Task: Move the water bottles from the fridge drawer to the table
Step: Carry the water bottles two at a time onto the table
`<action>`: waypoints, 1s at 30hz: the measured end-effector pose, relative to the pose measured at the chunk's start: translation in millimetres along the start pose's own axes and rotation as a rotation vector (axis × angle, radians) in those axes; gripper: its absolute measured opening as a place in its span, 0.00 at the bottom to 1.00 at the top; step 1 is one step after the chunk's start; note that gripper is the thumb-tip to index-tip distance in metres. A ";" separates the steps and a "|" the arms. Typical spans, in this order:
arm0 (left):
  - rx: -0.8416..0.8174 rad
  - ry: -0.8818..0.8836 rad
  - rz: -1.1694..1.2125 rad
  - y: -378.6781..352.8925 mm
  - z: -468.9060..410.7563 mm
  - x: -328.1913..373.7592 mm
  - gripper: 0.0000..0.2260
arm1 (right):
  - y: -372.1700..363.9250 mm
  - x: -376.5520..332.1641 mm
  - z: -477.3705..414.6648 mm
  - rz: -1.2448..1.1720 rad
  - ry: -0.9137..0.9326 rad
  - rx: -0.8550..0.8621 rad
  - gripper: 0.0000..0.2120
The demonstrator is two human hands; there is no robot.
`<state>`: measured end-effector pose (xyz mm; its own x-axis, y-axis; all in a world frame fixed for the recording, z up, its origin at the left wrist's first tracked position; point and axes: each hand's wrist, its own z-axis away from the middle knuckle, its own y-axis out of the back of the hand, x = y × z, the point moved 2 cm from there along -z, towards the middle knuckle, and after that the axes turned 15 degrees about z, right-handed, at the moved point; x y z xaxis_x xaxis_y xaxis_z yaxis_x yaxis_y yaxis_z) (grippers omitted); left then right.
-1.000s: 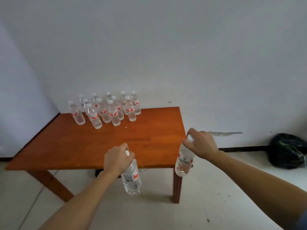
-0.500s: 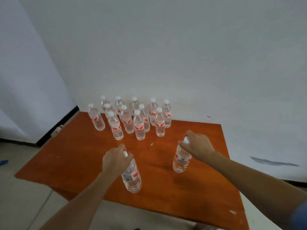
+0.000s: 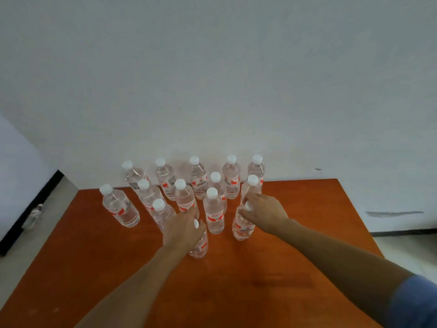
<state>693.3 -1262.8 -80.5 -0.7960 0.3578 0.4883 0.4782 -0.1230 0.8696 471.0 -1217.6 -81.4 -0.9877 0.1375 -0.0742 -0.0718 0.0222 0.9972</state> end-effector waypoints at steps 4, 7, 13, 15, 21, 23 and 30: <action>-0.013 0.018 0.064 -9.4 -23.2 -18.5 0.09 | -14.0 -12.8 -22.0 0.047 0.016 -0.041 0.16; -0.013 0.018 0.086 -13.7 -34.0 -27.9 0.08 | -17.0 -15.9 -29.9 0.057 0.012 -0.036 0.16; -0.069 -0.036 0.012 -15.8 -30.5 -30.9 0.16 | -24.7 -19.4 -30.9 0.147 -0.008 -0.025 0.21; -0.111 -0.053 -0.050 -13.7 -28.5 -29.9 0.19 | -23.3 -19.2 -25.7 0.132 -0.006 -0.038 0.24; -0.007 -0.237 -0.190 9.7 -29.7 11.0 0.21 | -10.7 4.8 24.5 0.078 -0.061 0.018 0.27; 0.000 -0.315 -0.153 12.8 -24.0 41.6 0.18 | -2.1 22.0 54.9 0.108 -0.097 0.029 0.24; -0.159 -0.543 -0.096 -37.7 50.1 181.3 0.09 | 22.2 117.8 218.7 0.152 -0.355 0.026 0.19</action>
<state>549.6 -1146.9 -28.4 -0.5087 0.7931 0.3352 0.3179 -0.1888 0.9291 383.4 -984.3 -70.6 -0.8769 0.4756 0.0699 0.0794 0.0000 0.9968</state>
